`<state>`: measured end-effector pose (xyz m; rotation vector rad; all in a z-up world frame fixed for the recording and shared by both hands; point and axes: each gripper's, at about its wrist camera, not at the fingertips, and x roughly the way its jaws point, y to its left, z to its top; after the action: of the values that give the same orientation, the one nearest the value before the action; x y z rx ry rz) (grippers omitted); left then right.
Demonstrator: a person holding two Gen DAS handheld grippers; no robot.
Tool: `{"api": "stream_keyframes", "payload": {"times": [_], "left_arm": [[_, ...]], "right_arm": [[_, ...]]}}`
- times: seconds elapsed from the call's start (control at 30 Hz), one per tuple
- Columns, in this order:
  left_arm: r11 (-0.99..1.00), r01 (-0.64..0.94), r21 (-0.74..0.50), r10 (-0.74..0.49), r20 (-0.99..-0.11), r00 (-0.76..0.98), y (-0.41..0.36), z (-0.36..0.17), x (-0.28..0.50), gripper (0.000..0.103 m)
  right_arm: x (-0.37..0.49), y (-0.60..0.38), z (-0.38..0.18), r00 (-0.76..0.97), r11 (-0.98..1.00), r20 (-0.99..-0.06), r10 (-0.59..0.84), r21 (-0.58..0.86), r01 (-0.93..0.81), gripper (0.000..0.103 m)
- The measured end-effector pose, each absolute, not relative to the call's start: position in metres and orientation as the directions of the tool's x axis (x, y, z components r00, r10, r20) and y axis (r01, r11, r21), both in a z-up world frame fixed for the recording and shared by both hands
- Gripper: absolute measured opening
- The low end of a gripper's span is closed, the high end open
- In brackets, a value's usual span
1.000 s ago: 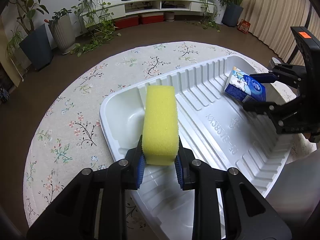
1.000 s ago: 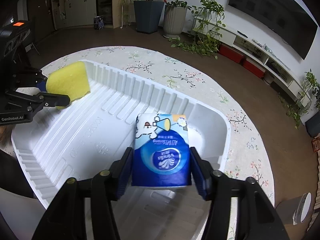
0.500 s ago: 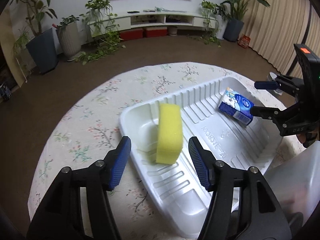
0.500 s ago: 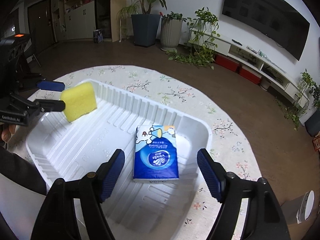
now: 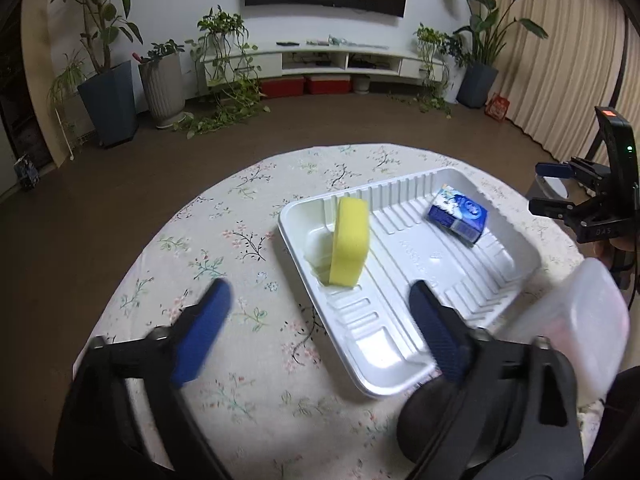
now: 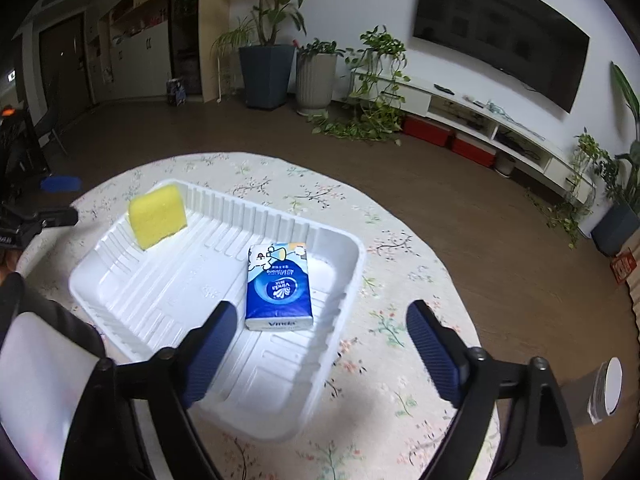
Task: Organize soft objects
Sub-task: 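Release the yellow sponge into the tray while the right tool releases the Vinda pack there, then move both tools back to the pile of soft items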
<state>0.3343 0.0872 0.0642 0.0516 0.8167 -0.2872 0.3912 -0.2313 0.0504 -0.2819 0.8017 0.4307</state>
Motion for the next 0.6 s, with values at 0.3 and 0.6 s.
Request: {"api": "stream_keyframes", "payload": {"times": [0.3, 0.6], "left_arm": [[0.977, 0.202, -0.068, -0.194, -0.673, 0.713, 0.085, 0.085, 0.312, 0.103], [0.983, 0.167, -0.069, -0.171, -0.667, 0.725, 0.088, 0.089, 0.298, 0.103]], "right_arm": [[0.370, -0.243, 0.069, 0.626, 0.884, -0.724, 0.289, -0.048, -0.464, 0.103], [0.358, -0.254, 0.081, 0.666, 0.905, -0.695, 0.272, -0.050, -0.422, 0.103]]}}
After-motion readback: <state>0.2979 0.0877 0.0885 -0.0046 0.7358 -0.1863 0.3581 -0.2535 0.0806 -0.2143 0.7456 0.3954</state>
